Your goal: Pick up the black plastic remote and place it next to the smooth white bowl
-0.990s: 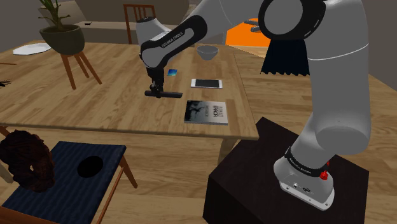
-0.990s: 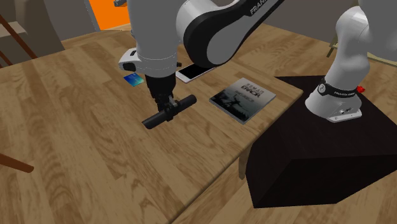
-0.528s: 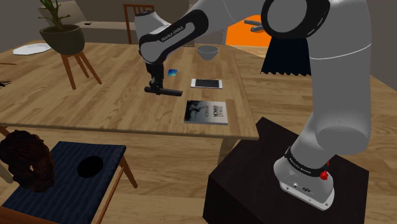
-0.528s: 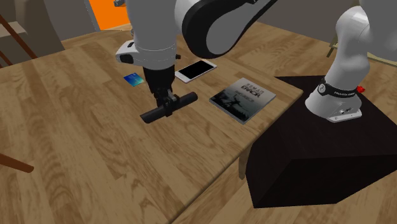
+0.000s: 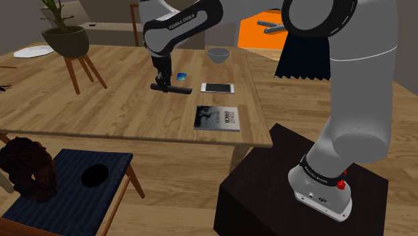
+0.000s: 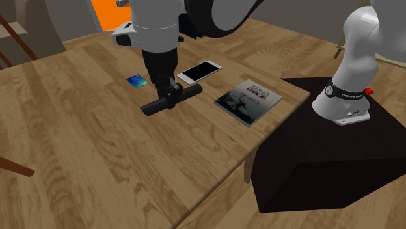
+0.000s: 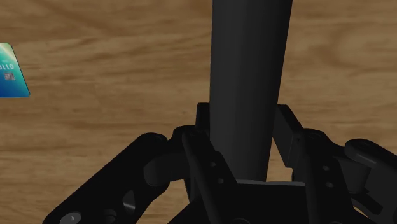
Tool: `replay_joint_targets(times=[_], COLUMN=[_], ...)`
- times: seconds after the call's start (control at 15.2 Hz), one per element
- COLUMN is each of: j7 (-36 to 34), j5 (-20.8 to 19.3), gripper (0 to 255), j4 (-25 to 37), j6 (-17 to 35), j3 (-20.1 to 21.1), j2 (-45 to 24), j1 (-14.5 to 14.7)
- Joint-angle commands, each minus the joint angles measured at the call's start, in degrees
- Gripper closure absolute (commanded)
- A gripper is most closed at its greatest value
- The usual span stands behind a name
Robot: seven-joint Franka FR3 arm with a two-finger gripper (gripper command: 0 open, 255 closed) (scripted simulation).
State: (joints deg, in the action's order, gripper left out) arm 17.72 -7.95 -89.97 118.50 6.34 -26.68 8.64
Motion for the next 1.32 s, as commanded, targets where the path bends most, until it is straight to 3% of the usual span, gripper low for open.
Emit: replay_joint_targets(times=[0.0, 0.86, 1.25], j7=[0.19, 1.09, 7.91], j5=[0.13, 0.73, 2.14], gripper=[255, 255, 255], j4=[0.98, 7.82, -0.68], j6=[-1.41, -10.30, -6.91], j3=[0.05, 0.29, -1.50], j2=[0.44, 2.53, 8.23], j1=[-0.02, 0.07, -5.19])
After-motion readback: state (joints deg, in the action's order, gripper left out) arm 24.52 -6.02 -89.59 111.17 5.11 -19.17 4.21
